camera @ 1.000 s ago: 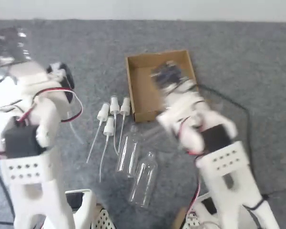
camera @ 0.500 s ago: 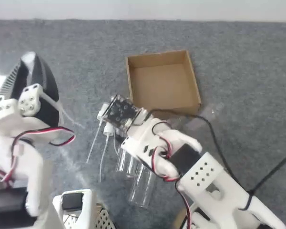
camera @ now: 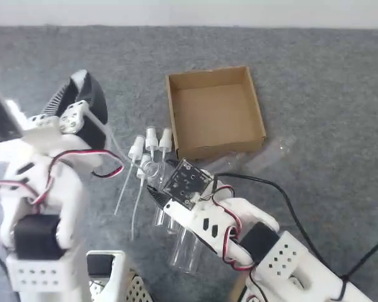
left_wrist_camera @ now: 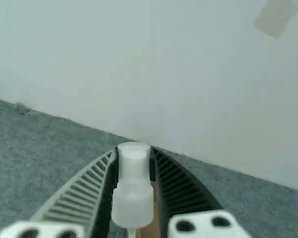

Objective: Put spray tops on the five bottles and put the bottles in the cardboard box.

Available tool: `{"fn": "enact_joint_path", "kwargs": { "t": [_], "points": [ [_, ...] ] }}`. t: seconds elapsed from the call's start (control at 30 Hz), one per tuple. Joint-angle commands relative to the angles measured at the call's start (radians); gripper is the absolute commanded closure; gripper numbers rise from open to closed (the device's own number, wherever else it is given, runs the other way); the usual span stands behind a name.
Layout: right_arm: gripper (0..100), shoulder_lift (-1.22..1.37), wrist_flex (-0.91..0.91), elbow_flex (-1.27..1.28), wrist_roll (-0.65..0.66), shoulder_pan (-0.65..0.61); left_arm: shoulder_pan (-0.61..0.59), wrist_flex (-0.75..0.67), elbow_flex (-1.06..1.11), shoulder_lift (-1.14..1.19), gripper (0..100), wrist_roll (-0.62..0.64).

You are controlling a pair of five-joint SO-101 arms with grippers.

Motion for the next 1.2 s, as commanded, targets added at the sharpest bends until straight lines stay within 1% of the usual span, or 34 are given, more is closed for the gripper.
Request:
{"fn": "enact_joint_path", "kwargs": {
  "t": [0.0,0.13,0.23,0.4,0.47,0.67,0.9,1.1,1.17],
  "points": [
    [99.2,-0.061,-0.021,0.003,-0.011,-0.005,0.018,-0.078,0.056,-0.017,99,0.011],
    [99.2,-0.061,-0.021,0.006,-0.014,-0.002,0.018,-0.091,0.059,-0.021,99,0.014],
    [99.2,-0.061,-0.019,0.008,-0.014,-0.002,0.017,-0.094,0.012,-0.023,99,0.014],
    [99.2,-0.061,-0.030,0.032,-0.009,-0.002,0.020,-0.049,-0.111,-0.017,99,0.014],
    [99.2,-0.061,-0.030,0.032,-0.008,-0.002,0.049,-0.038,-0.114,-0.015,99,0.014],
    [99.2,-0.061,-0.028,0.032,-0.008,-0.002,0.100,-0.040,-0.004,-0.015,99,0.012],
    [99.2,-0.062,-0.027,0.032,-0.008,-0.002,0.095,-0.092,0.131,-0.023,99,0.009],
    [99.2,-0.062,-0.019,0.038,-0.008,-0.005,0.158,-0.089,0.226,-0.023,99,0.009],
    [99.2,-0.071,-0.021,0.074,-0.008,-0.005,0.161,-0.089,0.269,-0.023,99,0.005]
  ]
}}
